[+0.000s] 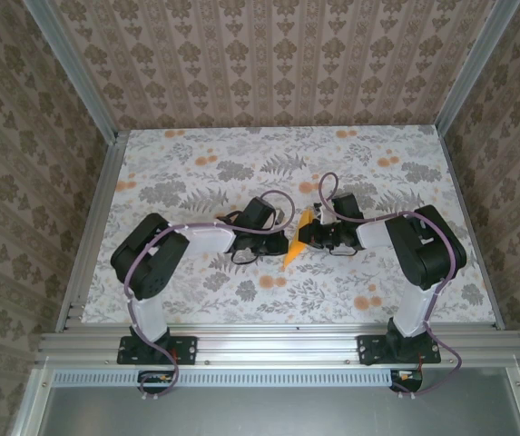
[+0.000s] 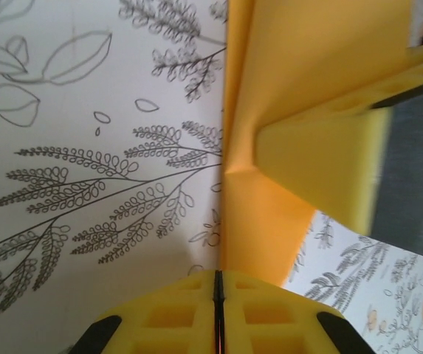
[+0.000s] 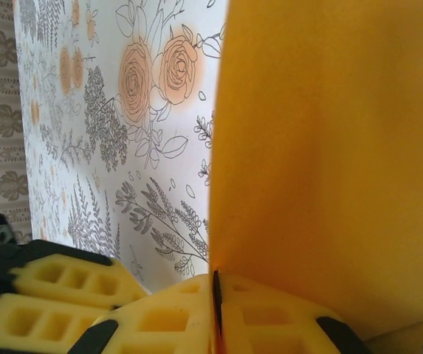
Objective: Fold a paper plane with a square sheet of paper (pick it up from the middle)
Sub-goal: Fold the wing for the fifth time at the center of the table.
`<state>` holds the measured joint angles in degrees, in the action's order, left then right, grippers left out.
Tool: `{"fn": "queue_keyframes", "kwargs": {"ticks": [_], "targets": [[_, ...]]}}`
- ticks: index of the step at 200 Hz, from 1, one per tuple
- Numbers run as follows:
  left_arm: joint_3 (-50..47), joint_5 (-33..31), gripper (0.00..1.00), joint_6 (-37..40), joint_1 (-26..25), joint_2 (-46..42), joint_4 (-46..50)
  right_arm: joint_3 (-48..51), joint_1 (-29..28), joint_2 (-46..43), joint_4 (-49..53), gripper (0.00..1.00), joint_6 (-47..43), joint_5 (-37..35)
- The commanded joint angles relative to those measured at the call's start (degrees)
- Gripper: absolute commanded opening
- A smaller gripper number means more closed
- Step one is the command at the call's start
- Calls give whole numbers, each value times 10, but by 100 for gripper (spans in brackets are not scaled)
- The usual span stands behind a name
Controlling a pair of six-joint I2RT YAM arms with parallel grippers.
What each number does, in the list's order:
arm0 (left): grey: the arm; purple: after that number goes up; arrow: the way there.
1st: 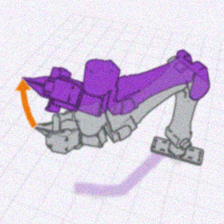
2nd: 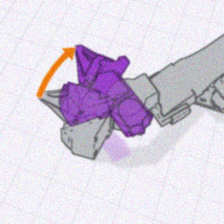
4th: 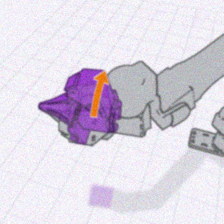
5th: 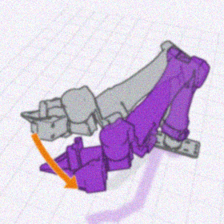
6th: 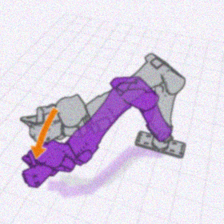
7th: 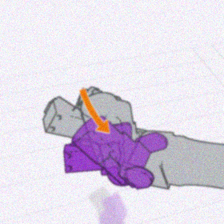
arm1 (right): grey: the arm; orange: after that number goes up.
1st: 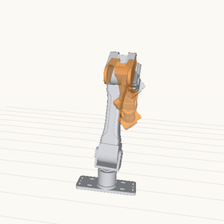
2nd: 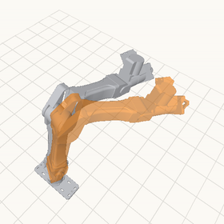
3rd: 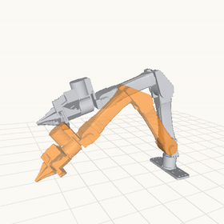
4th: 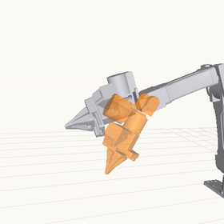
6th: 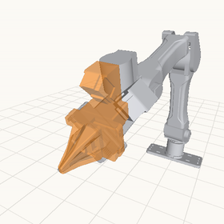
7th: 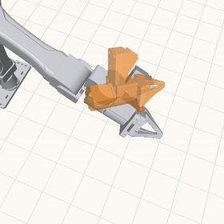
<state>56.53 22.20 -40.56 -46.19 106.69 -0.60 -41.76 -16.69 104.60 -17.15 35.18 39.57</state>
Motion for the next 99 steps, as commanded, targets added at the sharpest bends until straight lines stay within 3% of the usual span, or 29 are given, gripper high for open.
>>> {"fn": "queue_keyframes", "kwargs": {"ticks": [1,99], "targets": [[22,21,10,-11,0,13,-23,15,9,20,8,13,2,-16],[35,34,12,3,-8,25,-14,20,10,21,8,23,14,-28]]}}
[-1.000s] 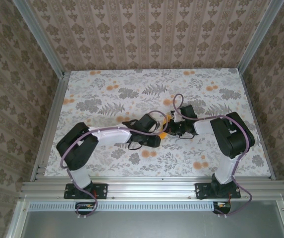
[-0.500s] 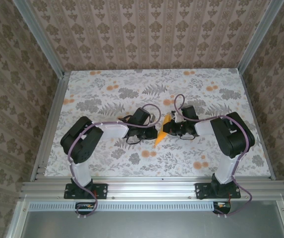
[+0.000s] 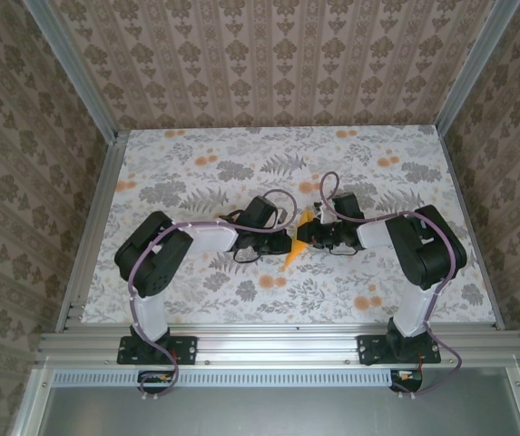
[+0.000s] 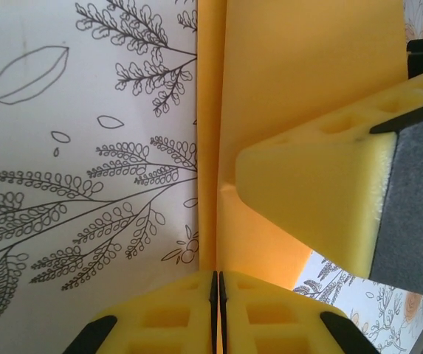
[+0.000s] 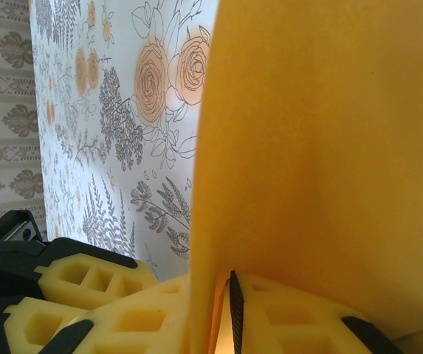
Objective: Fold a paper plane with a square sheet of paper (pick it up from the middle)
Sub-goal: Fold the wing for the fifth time at the center of the table.
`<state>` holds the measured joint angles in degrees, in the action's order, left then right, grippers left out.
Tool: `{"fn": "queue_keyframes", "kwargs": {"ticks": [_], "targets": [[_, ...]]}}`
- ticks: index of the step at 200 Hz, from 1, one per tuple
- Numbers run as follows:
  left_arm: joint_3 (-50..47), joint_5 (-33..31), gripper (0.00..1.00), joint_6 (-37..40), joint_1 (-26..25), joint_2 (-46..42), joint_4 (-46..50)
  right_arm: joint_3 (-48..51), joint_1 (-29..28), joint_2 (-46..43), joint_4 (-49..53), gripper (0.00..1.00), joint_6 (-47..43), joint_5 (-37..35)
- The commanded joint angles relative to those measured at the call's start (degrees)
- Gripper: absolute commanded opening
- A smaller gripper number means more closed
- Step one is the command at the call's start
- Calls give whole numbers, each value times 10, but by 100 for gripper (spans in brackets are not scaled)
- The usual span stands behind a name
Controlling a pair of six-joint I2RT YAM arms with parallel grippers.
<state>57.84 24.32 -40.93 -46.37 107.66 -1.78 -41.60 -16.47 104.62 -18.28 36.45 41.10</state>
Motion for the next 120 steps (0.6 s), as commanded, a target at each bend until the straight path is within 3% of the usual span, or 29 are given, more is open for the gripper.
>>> {"fn": "queue_keyframes", "kwargs": {"ticks": [1,78,120], "targets": [[22,13,12,6,-6,15,-3,19,8,21,19,23,1,-44],[27,-18,11,16,-10,7,18,33,8,17,7,19,12,-56],[11,-23,15,10,-8,-22,6,33,8,17,8,19,8,-54]]}}
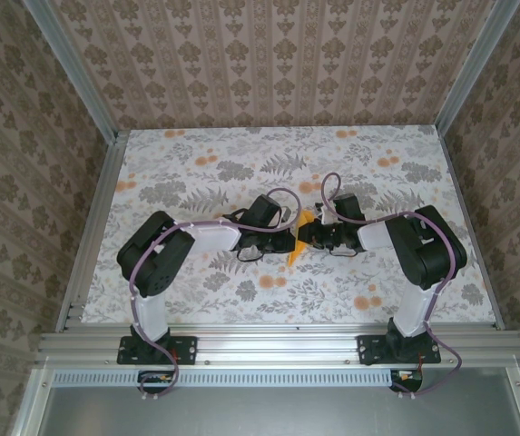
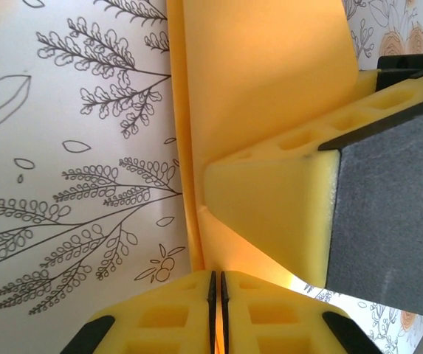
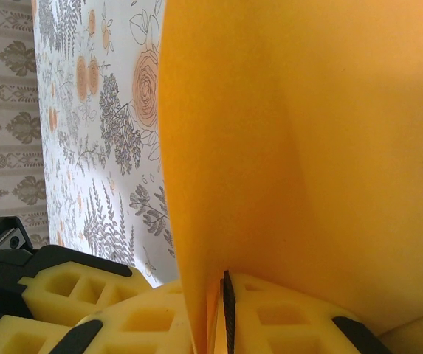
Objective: Fold a paper plane with a square sheet of paper (pick it up from the middle)
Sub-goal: Fold the wing for the fifth time at the center of the table.
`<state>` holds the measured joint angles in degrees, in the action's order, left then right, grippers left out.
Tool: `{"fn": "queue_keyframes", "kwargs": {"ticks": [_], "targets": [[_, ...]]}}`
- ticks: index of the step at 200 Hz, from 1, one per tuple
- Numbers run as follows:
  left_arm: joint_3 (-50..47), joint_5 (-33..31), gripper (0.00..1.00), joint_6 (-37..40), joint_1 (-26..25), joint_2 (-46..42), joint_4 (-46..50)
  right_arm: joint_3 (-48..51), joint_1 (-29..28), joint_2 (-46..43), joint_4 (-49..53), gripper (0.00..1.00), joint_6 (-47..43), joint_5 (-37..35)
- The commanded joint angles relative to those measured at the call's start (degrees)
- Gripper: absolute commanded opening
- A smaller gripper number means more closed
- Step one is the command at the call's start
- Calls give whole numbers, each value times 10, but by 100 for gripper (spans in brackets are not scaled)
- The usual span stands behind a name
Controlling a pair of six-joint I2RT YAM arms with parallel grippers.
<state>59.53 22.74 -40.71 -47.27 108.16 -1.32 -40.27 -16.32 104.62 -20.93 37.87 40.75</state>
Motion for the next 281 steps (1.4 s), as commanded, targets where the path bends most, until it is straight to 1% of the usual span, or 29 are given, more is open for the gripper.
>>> {"fn": "queue_keyframes", "kwargs": {"ticks": [1,31,65,92,137,167,281], "targets": [[-6,-7,15,7,1,-28,1,19,6,17,35,19,-6,-51],[-22,7,18,-3,1,-44,-32,18,6,17,33,20,-7,-45],[-41,27,19,-13,0,-58,-78,18,6,19,34,20,-8,-45],[-34,34,18,-5,-7,-50,-68,16,7,22,34,20,-7,-45],[-10,38,15,14,-19,-15,-25,13,7,24,36,21,-6,-43],[-2,21,13,25,-19,-3,3,13,6,23,38,21,-7,-44],[0,17,13,25,-19,11,5,9,6,21,48,22,-8,-50]]}}
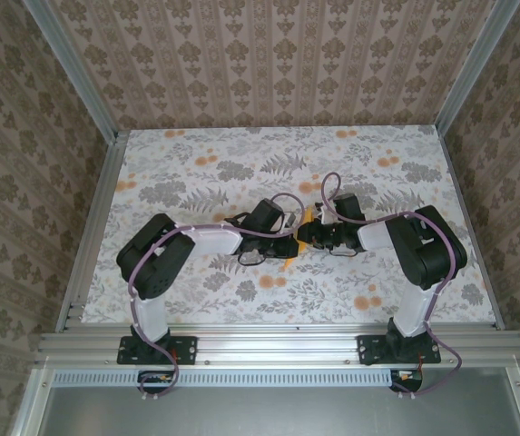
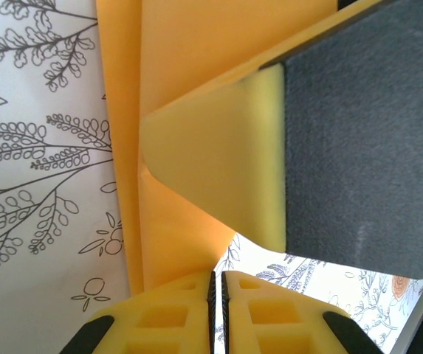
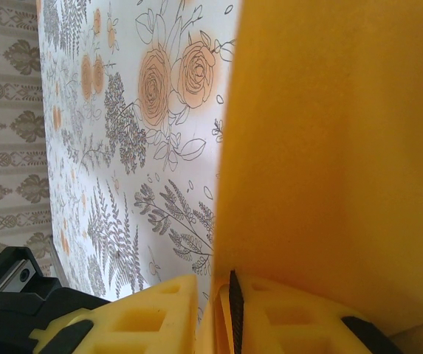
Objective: Fold a paper plane with a square sheet of paper (pick it up from the middle)
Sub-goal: Fold the wing for the fifth time at the center of the table.
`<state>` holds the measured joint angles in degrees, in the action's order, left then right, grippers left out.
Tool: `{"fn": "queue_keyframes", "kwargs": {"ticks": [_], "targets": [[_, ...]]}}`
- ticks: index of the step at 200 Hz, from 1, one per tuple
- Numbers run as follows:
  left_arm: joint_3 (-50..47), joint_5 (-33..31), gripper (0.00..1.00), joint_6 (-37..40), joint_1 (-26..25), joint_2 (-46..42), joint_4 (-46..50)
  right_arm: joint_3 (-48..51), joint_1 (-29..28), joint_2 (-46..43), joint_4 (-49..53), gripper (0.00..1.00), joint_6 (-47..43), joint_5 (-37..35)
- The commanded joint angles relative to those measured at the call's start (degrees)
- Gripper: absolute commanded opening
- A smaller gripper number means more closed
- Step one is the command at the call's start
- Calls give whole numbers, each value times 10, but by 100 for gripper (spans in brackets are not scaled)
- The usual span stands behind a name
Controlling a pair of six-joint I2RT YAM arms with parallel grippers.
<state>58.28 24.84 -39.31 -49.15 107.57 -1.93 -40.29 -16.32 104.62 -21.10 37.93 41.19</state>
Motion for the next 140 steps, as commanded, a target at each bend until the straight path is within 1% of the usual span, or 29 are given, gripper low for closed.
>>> {"fn": "queue_keyframes", "kwargs": {"ticks": [1,72,87,110,140], "targets": [[12,-3,13,11,-1,17,11,9,7,21,50,22,-9,-54],[15,-2,13,-1,-1,29,-2,4,7,23,60,22,-11,-57],[15,-2,13,-3,-1,27,-6,4,7,25,61,20,-12,-58],[6,1,13,-8,2,7,-17,1,6,25,72,16,-14,-66],[-25,9,16,-18,14,-34,-51,-4,6,26,92,13,-23,-82]]}}
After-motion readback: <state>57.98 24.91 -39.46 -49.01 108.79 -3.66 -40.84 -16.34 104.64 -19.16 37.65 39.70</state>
